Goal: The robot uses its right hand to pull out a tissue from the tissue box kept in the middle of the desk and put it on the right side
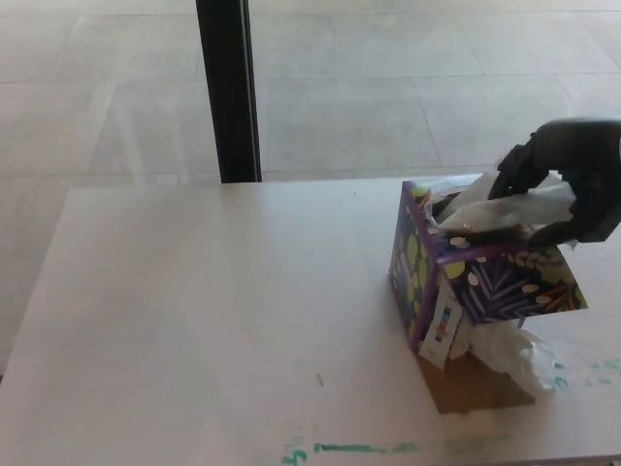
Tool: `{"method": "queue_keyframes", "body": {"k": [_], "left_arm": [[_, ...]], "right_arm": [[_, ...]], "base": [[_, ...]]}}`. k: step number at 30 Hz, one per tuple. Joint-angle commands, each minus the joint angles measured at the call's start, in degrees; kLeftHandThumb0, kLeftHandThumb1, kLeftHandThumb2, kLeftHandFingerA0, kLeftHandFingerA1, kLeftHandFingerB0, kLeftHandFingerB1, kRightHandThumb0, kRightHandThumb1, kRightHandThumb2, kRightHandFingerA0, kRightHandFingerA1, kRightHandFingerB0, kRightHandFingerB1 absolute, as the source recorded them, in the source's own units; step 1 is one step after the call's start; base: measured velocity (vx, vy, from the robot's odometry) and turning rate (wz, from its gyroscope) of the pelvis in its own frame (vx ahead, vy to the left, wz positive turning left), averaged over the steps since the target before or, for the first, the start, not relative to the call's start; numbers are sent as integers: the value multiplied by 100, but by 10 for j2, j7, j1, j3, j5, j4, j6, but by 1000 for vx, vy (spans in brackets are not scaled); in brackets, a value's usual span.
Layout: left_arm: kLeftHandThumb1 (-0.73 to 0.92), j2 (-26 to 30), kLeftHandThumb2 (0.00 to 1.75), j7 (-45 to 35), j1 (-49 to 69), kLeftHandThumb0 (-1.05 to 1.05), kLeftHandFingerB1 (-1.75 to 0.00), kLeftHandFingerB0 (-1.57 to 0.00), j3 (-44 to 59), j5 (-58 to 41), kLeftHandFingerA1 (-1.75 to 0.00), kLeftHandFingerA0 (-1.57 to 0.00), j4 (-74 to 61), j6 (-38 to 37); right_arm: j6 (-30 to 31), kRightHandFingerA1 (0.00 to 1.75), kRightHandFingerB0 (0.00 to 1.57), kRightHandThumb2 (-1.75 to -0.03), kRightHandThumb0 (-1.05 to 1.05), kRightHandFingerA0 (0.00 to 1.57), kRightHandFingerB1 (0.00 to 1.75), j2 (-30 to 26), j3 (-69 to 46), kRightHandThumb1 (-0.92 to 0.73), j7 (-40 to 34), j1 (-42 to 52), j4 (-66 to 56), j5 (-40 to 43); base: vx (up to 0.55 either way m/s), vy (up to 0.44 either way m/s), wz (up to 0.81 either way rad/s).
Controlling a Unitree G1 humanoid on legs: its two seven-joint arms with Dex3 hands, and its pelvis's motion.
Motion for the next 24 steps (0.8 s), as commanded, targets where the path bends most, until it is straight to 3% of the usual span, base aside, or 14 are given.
{"method": "queue_keyframes", "body": {"k": [1, 2, 3, 4, 5, 6, 11, 17, 18, 20, 22, 23, 24], "left_arm": [[92, 19, 68, -15, 12, -79, -43, -48, -3, -7, -52, -59, -1, 2], [92, 19, 68, -15, 12, -79, -43, -48, -3, -7, -52, -59, -1, 2], [92, 19, 68, -19, 13, -79, -43, -46, -3, -7, -51, -57, 0, 1], [92, 18, 68, -20, 13, -80, -43, -47, -2, -8, -51, -57, 1, 1], [92, 18, 67, -19, 13, -79, -44, -48, -1, -9, -51, -58, 0, -1], [90, 16, 67, -19, 10, -77, -46, -48, 8, -18, -52, -57, 2, 7], [92, 18, 68, -18, 12, -77, -44, -47, -1, -10, -52, -56, -2, 4], [92, 16, 68, -23, 17, -76, -44, -45, 1, -12, -53, -56, -3, 3], [92, 16, 68, -23, 16, -75, -44, -45, 1, -11, -51, -55, -1, 1], [92, 17, 69, -21, 16, -77, -43, -45, -2, -9, -51, -55, 0, 0], [92, 18, 68, -16, 17, -76, -43, -47, -6, -5, -51, -57, -4, 2], [92, 19, 70, -27, 19, -77, -43, -44, -9, -2, -51, -54, -3, -3], [92, 19, 68, -23, 17, -76, -43, -44, -8, -3, -51, -55, -3, -1]], "right_arm": [[-113, 171, 70, -62, -42, 79, 127, -32, 41, -68, -296, 65, -28, -213], [-113, 171, 70, -62, -42, 79, 127, -32, 41, -68, -298, 65, -28, -214], [-138, 138, 76, -90, -45, 110, 115, -31, 31, -55, -322, 74, -24, -202], [-144, 133, 76, -92, -40, 109, 109, -31, 32, -54, -348, 77, -21, -209], [-150, 175, 70, -62, -36, 80, 124, -31, 30, -70, -349, 77, -21, -206], [-155, 169, 79, -63, -41, 76, 86, -31, 28, -70, -356, 78, -25, -207], [-187, 167, 84, -59, -36, 85, 61, -30, 19, -65, -401, 86, -19, -207], [-191, 170, 87, -62, -39, 85, 65, -23, 19, -62, -447, 109, -18, -218], [-196, 175, 85, -59, -35, 85, 82, -24, 15, -63, -456, 118, -21, -214], [-197, 173, 86, -59, -38, 85, 71, -23, 16, -61, -459, 125, -19, -215], [-200, 172, 87, -58, -34, 85, 74, -22, 14, -61, -473, 132, -16, -217], [-203, 175, 88, -57, -38, 84, 85, -23, 17, -61, -488, 136, -11, -224], [-216, 174, 80, -57, -24, 85, 111, -24, 16, -63, -515, 142, -4, -225]], "base": [[0, 0, 0], [0, 0, 0], [0, 0, 0], [0, 0, 0], [0, 0, 0], [0, 0, 0], [0, 0, 0], [0, 0, 0], [0, 0, 0], [0, 0, 0], [0, 0, 0], [0, 0, 0], [0, 0, 0]]}}
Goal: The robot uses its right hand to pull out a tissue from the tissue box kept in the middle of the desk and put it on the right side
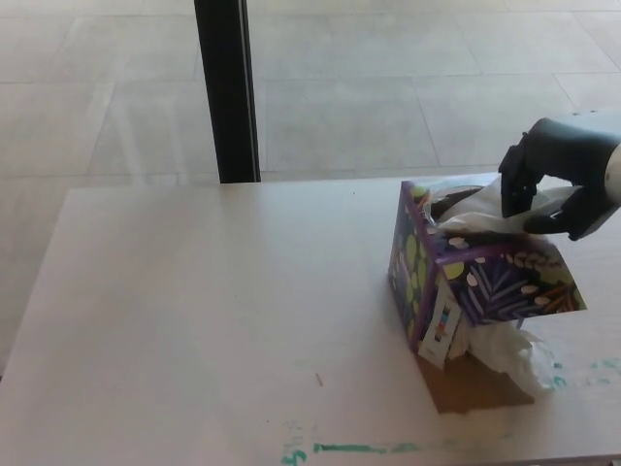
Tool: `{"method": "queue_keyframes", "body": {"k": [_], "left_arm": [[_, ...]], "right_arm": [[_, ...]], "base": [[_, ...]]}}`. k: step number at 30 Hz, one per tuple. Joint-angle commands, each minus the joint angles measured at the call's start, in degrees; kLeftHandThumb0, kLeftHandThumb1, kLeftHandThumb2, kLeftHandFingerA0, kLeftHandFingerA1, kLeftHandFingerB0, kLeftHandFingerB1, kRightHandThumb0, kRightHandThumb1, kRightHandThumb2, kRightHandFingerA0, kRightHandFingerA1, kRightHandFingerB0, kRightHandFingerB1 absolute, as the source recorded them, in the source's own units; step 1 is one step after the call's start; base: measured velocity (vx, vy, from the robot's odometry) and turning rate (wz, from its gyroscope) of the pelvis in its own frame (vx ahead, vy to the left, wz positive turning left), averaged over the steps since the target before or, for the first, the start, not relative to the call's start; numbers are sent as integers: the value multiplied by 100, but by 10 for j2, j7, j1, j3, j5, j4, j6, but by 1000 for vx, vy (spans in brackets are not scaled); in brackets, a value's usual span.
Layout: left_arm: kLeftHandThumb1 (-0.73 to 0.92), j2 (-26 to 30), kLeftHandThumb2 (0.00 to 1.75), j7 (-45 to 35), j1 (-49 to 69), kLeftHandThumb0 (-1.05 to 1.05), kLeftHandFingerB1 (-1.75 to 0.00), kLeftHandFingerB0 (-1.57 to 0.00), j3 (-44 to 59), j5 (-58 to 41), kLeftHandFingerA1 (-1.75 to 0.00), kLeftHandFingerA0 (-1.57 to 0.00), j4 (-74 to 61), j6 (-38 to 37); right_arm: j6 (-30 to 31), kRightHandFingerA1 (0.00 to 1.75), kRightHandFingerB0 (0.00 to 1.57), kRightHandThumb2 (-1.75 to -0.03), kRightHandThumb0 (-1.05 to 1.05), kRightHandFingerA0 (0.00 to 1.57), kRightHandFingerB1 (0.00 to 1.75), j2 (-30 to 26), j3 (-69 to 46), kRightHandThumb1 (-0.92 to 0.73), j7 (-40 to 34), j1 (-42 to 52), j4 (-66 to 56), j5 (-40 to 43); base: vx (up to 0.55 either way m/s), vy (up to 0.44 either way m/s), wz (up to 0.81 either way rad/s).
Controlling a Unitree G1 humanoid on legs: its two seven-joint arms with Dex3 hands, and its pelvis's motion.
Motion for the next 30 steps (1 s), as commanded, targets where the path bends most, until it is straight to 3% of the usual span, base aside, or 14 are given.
{"method": "queue_keyframes", "body": {"k": [1, 2, 3, 5, 7, 8, 9, 13, 14, 15, 17, 18, 19, 30], "left_arm": [[77, 19, 86, -21, 18, -82, -48, -41, -7, -4, -55, -52, -1, 0], [77, 19, 86, -21, 18, -82, -48, -41, -6, -4, -55, -52, -1, 0], [92, 19, 69, -19, 18, -77, -43, -47, -8, -2, -49, -56, 0, -3], [77, 19, 87, -17, 21, -84, -48, -42, -13, 5, -54, -53, 0, -9], [92, 19, 68, -20, 21, -79, -42, -45, -11, 2, -48, -55, 2, -7], [71, 19, 109, -24, 24, -75, -55, -40, -7, -2, -60, -48, 2, -7], [89, 17, 67, -25, 24, -78, -44, -46, 1, -10, -50, -55, 4, -3], [92, 19, 68, -27, 30, -77, -43, -45, -11, 0, -50, -53, -4, -7], [74, 17, 86, -24, 29, -84, -50, -44, -9, -1, -58, -55, -1, -8], [75, 17, 87, -22, 29, -84, -50, -44, -10, 1, -58, -56, 1, -10], [91, 17, 68, -17, 28, -79, -44, -49, -8, -1, -52, -58, 1, -7], [74, 18, 86, -17, 30, -85, -50, -46, -9, 1, -57, -57, 2, -13], [91, 18, 68, -18, 30, -79, -44, -47, -9, 0, -52, -57, 1, -11], [91, 17, 68, -20, 45, -81, -42, -47, -20, 10, -50, -60, -2, -25]], "right_arm": [[-157, 171, 81, -60, -24, 83, 105, -24, 7, -61, -333, 93, 5, -142], [-158, 171, 81, -60, -24, 83, 105, -24, 7, -61, -335, 94, 6, -143], [-163, 170, 73, -73, -18, 85, 145, -22, 5, -58, -351, 95, 13, -143], [-167, 166, 69, -78, -18, 103, 139, -20, 3, -58, -384, 100, 21, -148], [-166, 172, 76, -74, -25, 87, 141, -18, -2, -58, -420, 109, 24, -152], [-161, 172, 78, -74, -27, 87, 138, -19, -1, -60, -430, 114, 19, -158], [-160, 171, 79, -75, -28, 89, 137, -19, -4, -59, -442, 119, 17, -159], [-162, 175, 80, -81, -22, 88, 138, -11, -24, -51, -485, 130, 24, -147], [-154, 175, 67, -94, -18, 85, 157, -4, -40, -49, -507, 126, 32, -139], [-145, 175, 69, -86, -19, 83, 150, -1, -53, -56, -499, 123, 29, -128], [-150, 175, 70, -89, -18, 85, 151, 2, -65, -53, -500, 119, 30, -117], [-143, 175, 73, -92, -20, 88, 153, 3, -68, -55, -535, 106, 40, -128], [-139, 175, 68, -95, -20, 88, 157, 1, -71, -57, -534, 103, 38, -128], [-123, 175, 75, -116, -19, 90, 147, 1, -150, -43, -575, 56, 59, -90]], "base": [[0, 0, 0], [0, 0, 0], [0, 0, 0], [0, 0, 0], [0, 0, 0], [0, 0, 0], [0, 0, 0], [0, 0, 0], [0, 0, 0], [0, 0, 0], [0, 0, 0], [0, 0, 0], [0, 0, 0], [0, 0, 0]]}}
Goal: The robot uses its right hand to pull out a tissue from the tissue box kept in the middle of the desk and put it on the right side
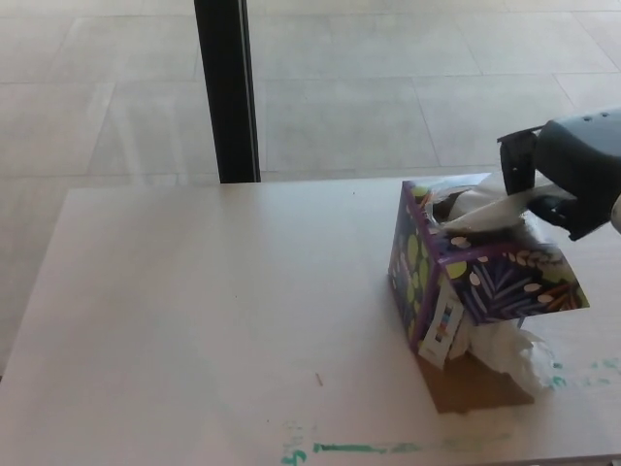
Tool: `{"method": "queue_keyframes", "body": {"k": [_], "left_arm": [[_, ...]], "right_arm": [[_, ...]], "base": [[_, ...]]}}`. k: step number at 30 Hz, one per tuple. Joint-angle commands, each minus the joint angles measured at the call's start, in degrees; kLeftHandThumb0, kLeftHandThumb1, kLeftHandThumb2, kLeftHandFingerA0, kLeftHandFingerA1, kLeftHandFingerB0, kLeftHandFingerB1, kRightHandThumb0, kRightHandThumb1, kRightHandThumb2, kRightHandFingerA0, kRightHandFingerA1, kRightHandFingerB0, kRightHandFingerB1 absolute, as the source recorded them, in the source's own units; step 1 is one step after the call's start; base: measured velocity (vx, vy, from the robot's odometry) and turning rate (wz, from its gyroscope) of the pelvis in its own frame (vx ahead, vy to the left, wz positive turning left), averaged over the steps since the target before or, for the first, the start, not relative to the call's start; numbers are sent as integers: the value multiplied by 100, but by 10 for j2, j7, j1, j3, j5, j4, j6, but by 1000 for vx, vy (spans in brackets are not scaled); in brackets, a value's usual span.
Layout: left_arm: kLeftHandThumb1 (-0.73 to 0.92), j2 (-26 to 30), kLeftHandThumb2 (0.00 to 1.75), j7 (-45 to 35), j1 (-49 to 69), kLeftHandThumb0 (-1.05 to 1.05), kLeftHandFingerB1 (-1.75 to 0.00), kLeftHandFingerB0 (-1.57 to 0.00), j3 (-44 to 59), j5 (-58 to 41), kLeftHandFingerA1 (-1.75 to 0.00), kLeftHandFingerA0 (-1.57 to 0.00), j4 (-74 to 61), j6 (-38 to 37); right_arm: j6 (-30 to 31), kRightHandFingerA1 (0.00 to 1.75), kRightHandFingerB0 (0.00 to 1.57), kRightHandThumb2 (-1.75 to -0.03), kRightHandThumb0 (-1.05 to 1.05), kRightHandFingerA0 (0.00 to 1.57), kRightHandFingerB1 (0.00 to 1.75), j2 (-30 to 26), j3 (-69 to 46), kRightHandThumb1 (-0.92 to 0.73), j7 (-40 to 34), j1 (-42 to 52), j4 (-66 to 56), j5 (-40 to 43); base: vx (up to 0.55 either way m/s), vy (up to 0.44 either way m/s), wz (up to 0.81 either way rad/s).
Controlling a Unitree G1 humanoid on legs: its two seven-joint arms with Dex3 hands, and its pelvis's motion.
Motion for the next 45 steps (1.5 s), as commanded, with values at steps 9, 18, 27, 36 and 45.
{"method": "queue_keyframes", "body": {"k": [9, 18, 27, 36, 45], "left_arm": [[92, 15, 67, -5, 34, -80, -42, -48, -18, 9, -48, -60, -1, -18], [92, 17, 68, -3, 32, -81, -41, -47, -26, 13, -46, -58, 2, -21], [91, 18, 68, -9, 40, -83, -42, -49, -25, 8, -47, -60, 7, -29], [91, 24, 67, -16, 55, -82, -42, -47, -24, 4, -49, -56, -1, -30], [91, 29, 67, -15, 68, -86, -44, -48, -28, 7, -51, -60, 1, -44]], "right_arm": [[-64, 173, 74, -113, -15, 96, 144, -3, -142, -47, -363, -29, 79, -52], [-8, 175, 75, -121, -14, 97, 161, 32, -230, -45, -405, -59, 96, -1], [-9, 175, 77, -114, -11, 94, 162, 6, -270, -44, -414, -93, 129, -4], [-58, 166, 88, -117, -15, 99, 142, -82, -266, -34, -404, -120, 194, -36], [-97, 175, 80, -119, -20, 98, 155, -166, -280, -40, -394, -132, 258, -34]], "base": [[0, 0, 0], [0, 0, 0], [0, 0, 0], [0, 0, 0], [0, 0, 0]]}}
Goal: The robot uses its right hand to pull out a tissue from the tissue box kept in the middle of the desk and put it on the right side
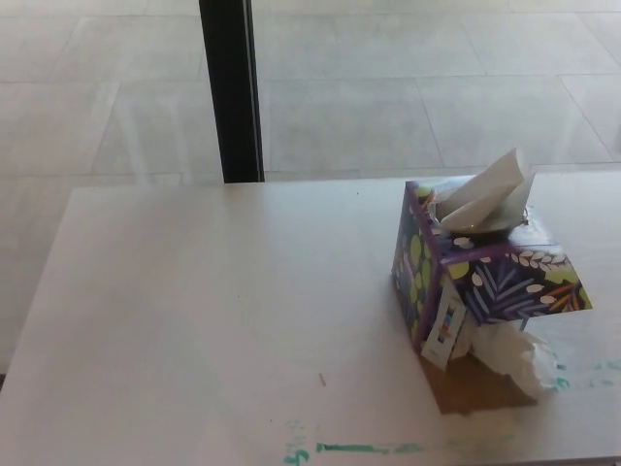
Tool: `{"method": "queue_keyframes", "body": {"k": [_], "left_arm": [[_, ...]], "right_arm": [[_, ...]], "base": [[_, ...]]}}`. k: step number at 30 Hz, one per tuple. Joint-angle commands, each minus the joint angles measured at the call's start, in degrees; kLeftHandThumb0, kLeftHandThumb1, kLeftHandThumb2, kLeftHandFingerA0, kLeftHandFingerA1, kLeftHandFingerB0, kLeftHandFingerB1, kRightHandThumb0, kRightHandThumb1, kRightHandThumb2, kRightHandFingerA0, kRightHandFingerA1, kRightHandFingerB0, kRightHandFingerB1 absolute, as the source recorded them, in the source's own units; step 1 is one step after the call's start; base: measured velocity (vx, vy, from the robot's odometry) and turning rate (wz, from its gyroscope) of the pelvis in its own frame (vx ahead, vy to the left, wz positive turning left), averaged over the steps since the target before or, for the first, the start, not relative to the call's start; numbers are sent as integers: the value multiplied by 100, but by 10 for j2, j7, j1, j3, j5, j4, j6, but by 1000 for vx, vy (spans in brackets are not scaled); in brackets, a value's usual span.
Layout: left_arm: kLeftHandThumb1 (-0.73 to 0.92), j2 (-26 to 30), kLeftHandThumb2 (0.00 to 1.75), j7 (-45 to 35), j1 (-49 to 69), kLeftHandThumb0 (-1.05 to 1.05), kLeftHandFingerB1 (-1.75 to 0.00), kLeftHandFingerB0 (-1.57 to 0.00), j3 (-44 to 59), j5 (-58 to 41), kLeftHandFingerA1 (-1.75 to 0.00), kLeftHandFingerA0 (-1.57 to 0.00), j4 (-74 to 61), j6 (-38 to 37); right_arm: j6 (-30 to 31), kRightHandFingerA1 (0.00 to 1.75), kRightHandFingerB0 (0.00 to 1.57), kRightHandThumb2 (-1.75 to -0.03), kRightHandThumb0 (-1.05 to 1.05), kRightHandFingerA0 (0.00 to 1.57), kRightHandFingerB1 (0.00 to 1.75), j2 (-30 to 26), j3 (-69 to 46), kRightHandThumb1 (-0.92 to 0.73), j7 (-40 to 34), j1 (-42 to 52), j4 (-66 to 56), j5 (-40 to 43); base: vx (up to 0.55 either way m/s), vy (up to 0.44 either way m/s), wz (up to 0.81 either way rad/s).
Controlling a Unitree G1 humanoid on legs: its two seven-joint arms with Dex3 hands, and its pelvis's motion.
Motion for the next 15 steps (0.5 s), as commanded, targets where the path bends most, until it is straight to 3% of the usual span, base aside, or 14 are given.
{"method": "queue_keyframes", "body": {"k": [1, 6, 7, 8, 9, 11, 12, 13, 15], "left_arm": [[91, 26, 67, -14, 22, -86, -44, -48, -6, 4, -51, -60, 2, -34], [91, 27, 68, -15, 23, -83, -43, -46, -2, -2, -49, -60, 3, -30], [92, 26, 67, -13, 22, -83, -43, -48, -2, -2, -48, -60, 5, -27], [92, 27, 67, -12, 22, -83, -43, -48, -2, -2, -48, -60, 5, -27], [91, 27, 68, -12, 21, -82, -43, -49, 0, -4, -49, -61, 5, -26], [91, 27, 68, -13, 21, -82, -44, -48, 1, -5, -50, -60, 6, -27], [92, 27, 67, -14, 22, -82, -43, -48, -1, -3, -51, -60, 6, -30], [74, 27, 85, -13, 21, -89, -48, -45, -2, -1, -54, -57, 8, -33], [74, 26, 85, -12, 19, -89, -48, -45, -2, -1, -54, -57, 9, -33]], "right_arm": [[-51, 175, 80, -119, -20, 98, 155, -79, -33, -40, -93, -34, 58, -16], [-69, 172, 82, -119, -22, 102, 150, -109, -27, -36, -102, -34, 71, -26], [-68, 139, 99, -112, -31, 128, 122, -111, -22, -41, -107, -29, 69, -31], [-67, 139, 99, -112, -31, 128, 122, -111, -21, -41, -109, -28, 68, -33], [-65, 171, 83, -112, -20, 99, 143, -109, -19, -42, -107, -22, 61, -33], [-77, 174, 79, -109, -20, 98, 148, -103, -20, -43, -103, -4, 46, -26], [-86, 169, 85, -116, -16, 99, 139, -96, -16, -33, -108, 15, 35, -28], [-97, 165, 87, -115, -15, 98, 132, -84, -5, -33, -108, 46, 19, -34], [-99, 165, 87, -115, -15, 98, 132, -85, -5, -33, -103, 52, 14, -32]], "base": [[0, 0, 0], [0, 0, 0], [0, 0, 0], [0, 0, 0], [0, 0, 0], [0, 0, 0], [0, 0, 0], [0, 0, 0], [0, 0, 0]]}}
